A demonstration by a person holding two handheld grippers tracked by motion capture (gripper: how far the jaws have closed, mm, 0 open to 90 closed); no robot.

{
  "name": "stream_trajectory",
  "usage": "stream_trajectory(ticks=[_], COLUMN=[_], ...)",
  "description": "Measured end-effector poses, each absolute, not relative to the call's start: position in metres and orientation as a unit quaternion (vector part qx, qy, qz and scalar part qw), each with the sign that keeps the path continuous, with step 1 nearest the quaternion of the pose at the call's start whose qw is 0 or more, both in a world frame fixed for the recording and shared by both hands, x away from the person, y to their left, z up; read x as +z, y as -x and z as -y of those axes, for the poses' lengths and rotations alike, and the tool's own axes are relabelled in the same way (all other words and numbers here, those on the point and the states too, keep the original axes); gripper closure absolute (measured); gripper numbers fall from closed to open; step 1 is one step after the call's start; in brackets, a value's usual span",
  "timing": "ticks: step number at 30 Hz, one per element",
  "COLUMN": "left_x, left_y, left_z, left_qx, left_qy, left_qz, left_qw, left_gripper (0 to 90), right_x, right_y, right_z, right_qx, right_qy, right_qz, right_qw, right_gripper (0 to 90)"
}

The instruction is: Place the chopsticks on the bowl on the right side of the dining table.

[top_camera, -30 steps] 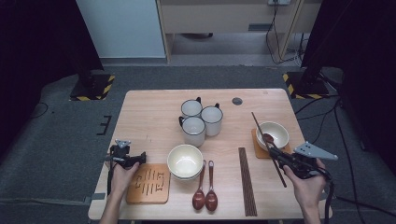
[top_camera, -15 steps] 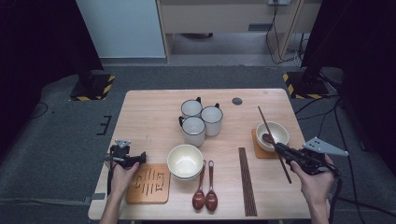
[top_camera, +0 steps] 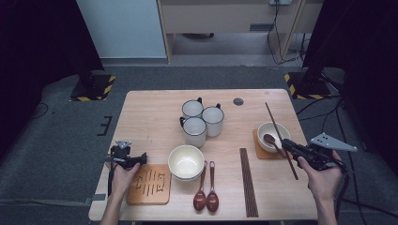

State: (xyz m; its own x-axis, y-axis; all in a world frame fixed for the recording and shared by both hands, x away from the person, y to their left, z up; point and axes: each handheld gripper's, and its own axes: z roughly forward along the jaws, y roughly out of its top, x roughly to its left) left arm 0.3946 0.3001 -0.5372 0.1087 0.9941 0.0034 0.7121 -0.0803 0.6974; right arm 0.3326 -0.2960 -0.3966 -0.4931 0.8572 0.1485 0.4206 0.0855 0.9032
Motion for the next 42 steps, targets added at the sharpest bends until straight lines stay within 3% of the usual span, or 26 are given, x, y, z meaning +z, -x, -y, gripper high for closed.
stream_trajectory(ticks=[42], left_x=[-0.537], left_y=[-0.395], left_z=[-0.3], left_qx=[0.252], left_qy=[-0.69], left_qz=[-0.618], left_qw=[0.279], left_gripper=[0.0], right_x=[-0.402], right_y=[-0.396], right_z=[0.337], right_qx=[0.487], right_qy=[-0.48], right_qz=[-0.698], right_qw=[0.211], right_gripper=[84.8])
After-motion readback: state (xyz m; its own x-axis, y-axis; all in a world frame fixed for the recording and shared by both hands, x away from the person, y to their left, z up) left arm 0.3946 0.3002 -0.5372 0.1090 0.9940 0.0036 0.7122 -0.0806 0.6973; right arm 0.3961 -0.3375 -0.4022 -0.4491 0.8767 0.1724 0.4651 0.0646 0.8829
